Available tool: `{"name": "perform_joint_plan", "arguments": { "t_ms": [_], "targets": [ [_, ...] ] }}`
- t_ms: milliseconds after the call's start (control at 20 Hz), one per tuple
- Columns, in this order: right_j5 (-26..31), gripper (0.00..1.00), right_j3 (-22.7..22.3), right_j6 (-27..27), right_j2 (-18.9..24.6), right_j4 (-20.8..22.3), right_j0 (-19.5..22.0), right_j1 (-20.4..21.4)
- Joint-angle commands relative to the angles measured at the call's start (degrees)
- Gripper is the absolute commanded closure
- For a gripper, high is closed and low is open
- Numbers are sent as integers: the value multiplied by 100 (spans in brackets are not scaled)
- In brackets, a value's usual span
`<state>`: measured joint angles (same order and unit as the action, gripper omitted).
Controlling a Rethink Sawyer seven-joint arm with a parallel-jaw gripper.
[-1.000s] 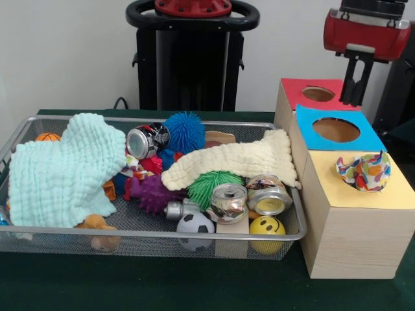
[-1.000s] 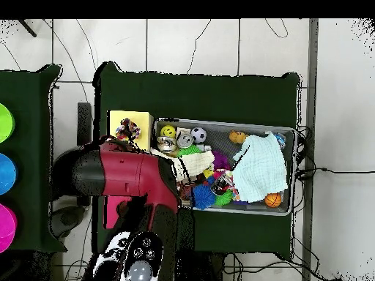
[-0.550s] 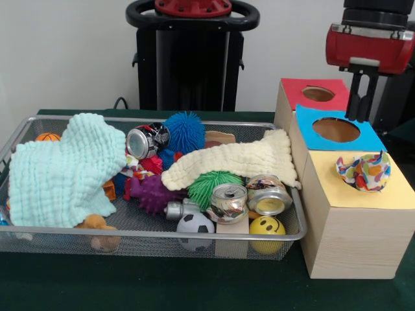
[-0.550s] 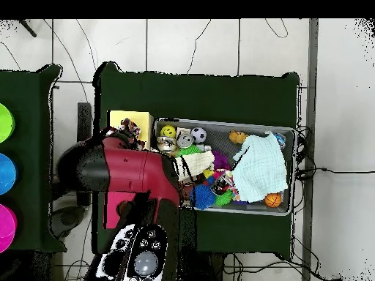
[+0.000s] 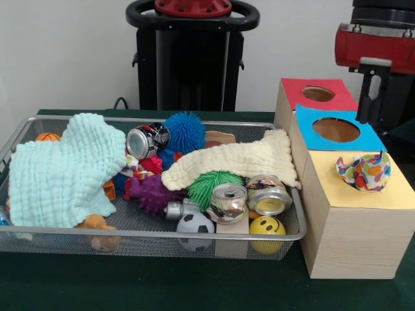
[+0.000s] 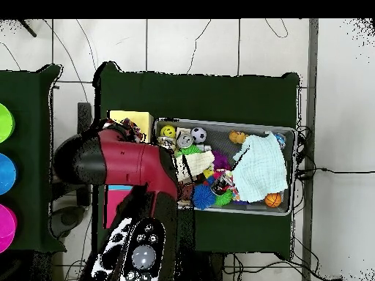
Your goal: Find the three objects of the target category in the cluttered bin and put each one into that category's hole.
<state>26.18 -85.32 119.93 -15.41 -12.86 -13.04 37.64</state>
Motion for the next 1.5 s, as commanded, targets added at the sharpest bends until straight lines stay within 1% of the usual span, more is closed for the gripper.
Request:
{"name": "perform_joint_plan", "arguments": {
  "t_ms": [50,200,450,650,750,800,950,1050,1150,1200,1400,1500],
  "targets": [
    [683,100,556,848,276,-110,218,-496],
    [853,100,830,838,214,-63,183,-644],
    [740,100,1013,843,188,-32,184,-861],
    [466,100,1009,775,206,36,222,-1039],
    [339,100,898,637,261,122,260,-1057],
    [270,100,865,581,190,228,210,-1076],
    [97,100,742,547,180,300,194,-1065],
    [249,100,784,496,111,369,161,-1085],
    [543,100,880,342,-42,550,95,-1071],
    [664,100,850,241,-57,634,95,-1023],
    [753,100,642,99,71,749,176,-898],
    [707,100,551,76,167,791,224,-885]
  ]
}}
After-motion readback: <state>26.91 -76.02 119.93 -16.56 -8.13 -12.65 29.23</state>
